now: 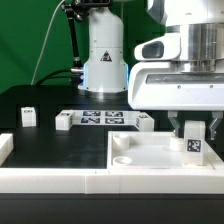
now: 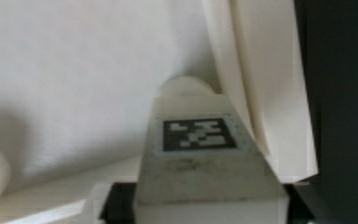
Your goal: Assemble one leg
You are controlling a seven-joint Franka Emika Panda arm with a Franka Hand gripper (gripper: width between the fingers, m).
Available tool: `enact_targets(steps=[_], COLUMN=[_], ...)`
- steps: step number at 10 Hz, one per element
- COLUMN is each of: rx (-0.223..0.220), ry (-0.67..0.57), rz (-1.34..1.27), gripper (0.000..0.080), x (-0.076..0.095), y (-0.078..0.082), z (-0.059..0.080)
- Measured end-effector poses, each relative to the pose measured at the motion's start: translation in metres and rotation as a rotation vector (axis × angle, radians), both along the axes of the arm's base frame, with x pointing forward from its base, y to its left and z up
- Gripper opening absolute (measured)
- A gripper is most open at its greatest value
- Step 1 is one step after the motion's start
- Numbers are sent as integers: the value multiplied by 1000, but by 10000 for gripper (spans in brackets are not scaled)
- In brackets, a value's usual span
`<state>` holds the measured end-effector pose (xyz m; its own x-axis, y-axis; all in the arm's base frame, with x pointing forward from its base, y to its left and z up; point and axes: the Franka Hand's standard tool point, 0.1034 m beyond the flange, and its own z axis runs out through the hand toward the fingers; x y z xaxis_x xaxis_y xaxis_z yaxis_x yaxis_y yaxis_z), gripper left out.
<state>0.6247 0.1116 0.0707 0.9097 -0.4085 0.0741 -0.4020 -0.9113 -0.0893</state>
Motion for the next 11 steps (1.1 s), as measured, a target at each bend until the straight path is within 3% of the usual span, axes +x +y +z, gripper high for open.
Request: enact_targets(steps=[5,7,11], rx=[0,0,0], ry=[-4,-4,-3], rz=[-229,-228,-227], gripper=[331,603,647], x=[-2,-2,-2], y=[-11,-11,-11], z=[-2,-2,-2])
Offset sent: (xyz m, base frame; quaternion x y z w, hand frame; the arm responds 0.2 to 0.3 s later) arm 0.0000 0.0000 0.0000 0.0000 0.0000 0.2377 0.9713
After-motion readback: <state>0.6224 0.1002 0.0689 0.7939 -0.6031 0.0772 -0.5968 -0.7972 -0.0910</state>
